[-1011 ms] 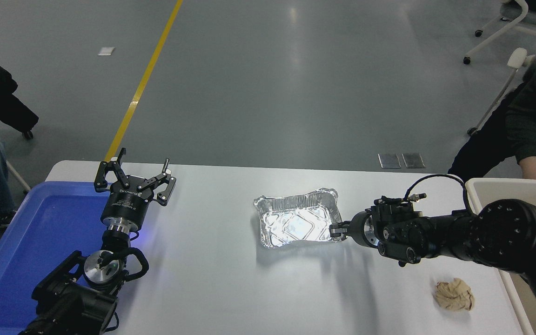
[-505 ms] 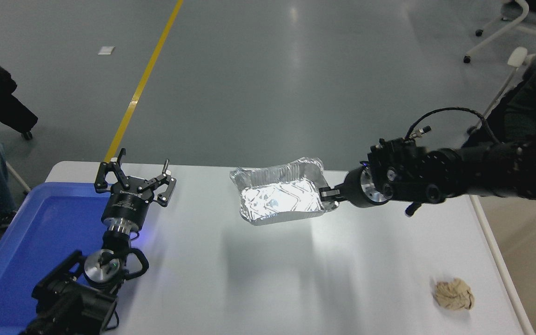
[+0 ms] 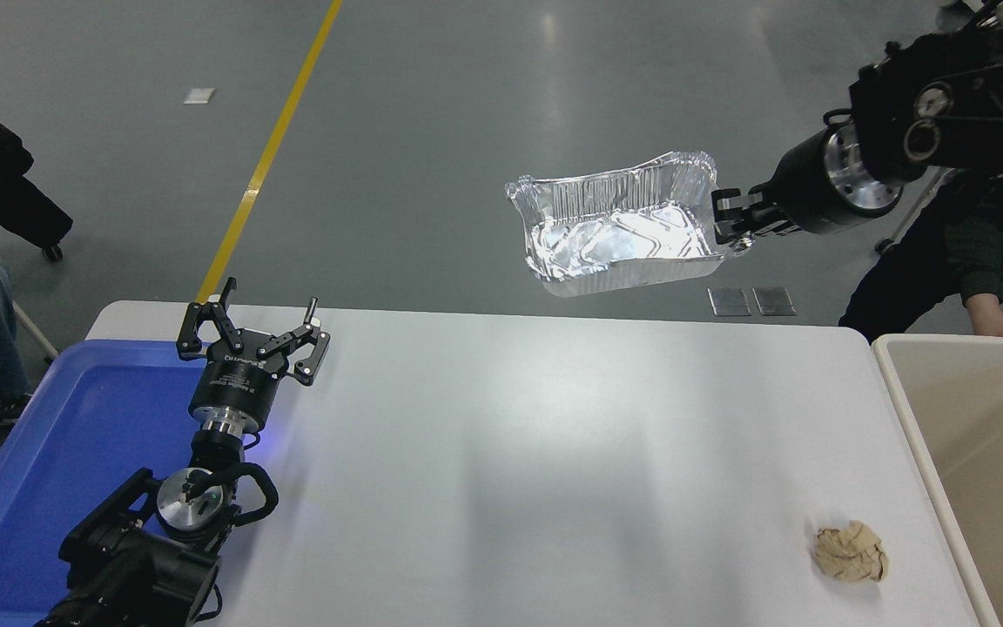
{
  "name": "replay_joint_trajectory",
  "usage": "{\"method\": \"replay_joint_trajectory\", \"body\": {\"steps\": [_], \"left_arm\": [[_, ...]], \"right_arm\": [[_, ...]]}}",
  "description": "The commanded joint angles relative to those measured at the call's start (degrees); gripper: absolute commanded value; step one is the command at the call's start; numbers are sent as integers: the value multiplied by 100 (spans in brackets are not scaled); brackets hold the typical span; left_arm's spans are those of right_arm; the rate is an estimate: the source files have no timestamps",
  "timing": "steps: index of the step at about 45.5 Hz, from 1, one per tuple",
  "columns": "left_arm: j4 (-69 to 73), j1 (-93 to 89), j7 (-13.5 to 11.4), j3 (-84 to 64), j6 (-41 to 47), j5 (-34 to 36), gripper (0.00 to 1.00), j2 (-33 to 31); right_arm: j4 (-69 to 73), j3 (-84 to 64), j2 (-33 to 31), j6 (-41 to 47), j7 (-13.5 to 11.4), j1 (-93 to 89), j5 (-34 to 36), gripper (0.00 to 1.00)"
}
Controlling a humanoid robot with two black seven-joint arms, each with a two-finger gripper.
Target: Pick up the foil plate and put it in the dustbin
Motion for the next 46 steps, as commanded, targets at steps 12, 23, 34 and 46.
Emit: {"method": "replay_joint_trajectory", "body": {"steps": [12,23,34,46], "left_arm": [[8,0,-9,0,-3,6,99,0],[8,0,-1,0,-3,-3,99,0],[-1,0,-1,0,5,-3,99,0],[0,0,-1,0,-3,-3,99,0]], "right_arm": [[-965,-63,-2092,-597,-200,-73,37,0],[-2187,192,-3306,-1195,-113,-1233,572,0],[-3005,236,-3526,-1626,-104,-2657,2329,0],[-3637,1456,-3026,-2179,46,-5371,3974,0]]}}
